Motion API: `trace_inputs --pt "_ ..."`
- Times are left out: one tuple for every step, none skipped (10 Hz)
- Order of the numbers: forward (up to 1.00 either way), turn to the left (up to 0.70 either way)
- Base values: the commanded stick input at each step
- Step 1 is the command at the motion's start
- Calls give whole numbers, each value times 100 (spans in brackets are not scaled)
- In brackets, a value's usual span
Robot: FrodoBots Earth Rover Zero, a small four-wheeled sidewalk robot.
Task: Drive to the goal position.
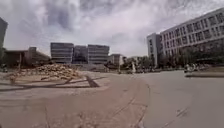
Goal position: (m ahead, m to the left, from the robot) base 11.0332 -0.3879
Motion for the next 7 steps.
trace_inputs --pt "70 0" --pt "70 0" --pt "70 0" --pt "70 0" --pt "70 0" --pt "70 0" --pt "70 0"
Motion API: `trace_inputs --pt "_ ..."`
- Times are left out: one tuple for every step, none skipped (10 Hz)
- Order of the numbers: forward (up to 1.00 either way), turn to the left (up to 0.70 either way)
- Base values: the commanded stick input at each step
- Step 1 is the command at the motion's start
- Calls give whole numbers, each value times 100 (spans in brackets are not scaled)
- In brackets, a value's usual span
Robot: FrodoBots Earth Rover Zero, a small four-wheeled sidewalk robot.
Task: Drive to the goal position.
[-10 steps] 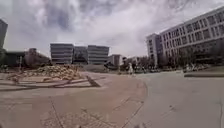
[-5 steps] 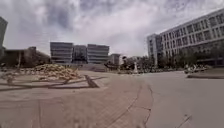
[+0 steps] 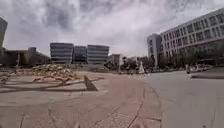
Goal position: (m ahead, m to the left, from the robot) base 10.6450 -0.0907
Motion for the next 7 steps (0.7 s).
trace_inputs --pt "70 0" --pt "70 0" --pt "70 0" --pt "70 0" --pt "70 0" --pt "70 0" --pt "70 0"
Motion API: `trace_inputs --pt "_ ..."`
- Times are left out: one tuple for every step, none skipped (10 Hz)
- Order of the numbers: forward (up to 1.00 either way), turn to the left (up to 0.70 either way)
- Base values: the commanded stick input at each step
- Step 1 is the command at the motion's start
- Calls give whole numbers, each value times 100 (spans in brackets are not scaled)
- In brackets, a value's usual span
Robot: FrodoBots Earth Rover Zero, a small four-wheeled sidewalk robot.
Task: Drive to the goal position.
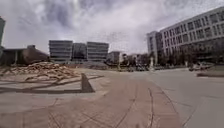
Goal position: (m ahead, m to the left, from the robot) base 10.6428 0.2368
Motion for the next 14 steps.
trace_inputs --pt "70 0" --pt "70 0" --pt "70 0" --pt "70 0" --pt "70 0" --pt "70 0" --pt "70 0" --pt "70 0" --pt "70 0" --pt "70 0" --pt "70 0" --pt "70 0" --pt "70 0" --pt "70 1"
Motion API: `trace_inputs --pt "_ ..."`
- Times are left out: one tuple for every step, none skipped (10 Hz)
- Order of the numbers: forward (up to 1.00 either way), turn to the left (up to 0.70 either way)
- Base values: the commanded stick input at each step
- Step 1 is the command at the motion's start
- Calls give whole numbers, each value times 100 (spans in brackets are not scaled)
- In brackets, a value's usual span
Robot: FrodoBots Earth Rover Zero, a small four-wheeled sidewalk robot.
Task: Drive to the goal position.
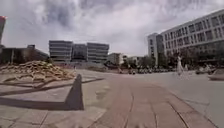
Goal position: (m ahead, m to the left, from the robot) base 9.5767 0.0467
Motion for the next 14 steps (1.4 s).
trace_inputs --pt "70 9" --pt "70 14" --pt "70 14" --pt "70 14" --pt "70 14" --pt "70 14" --pt "70 13" --pt "70 12" --pt "70 10" --pt "70 2" --pt "70 0" --pt "70 0" --pt "70 0" --pt "70 0"
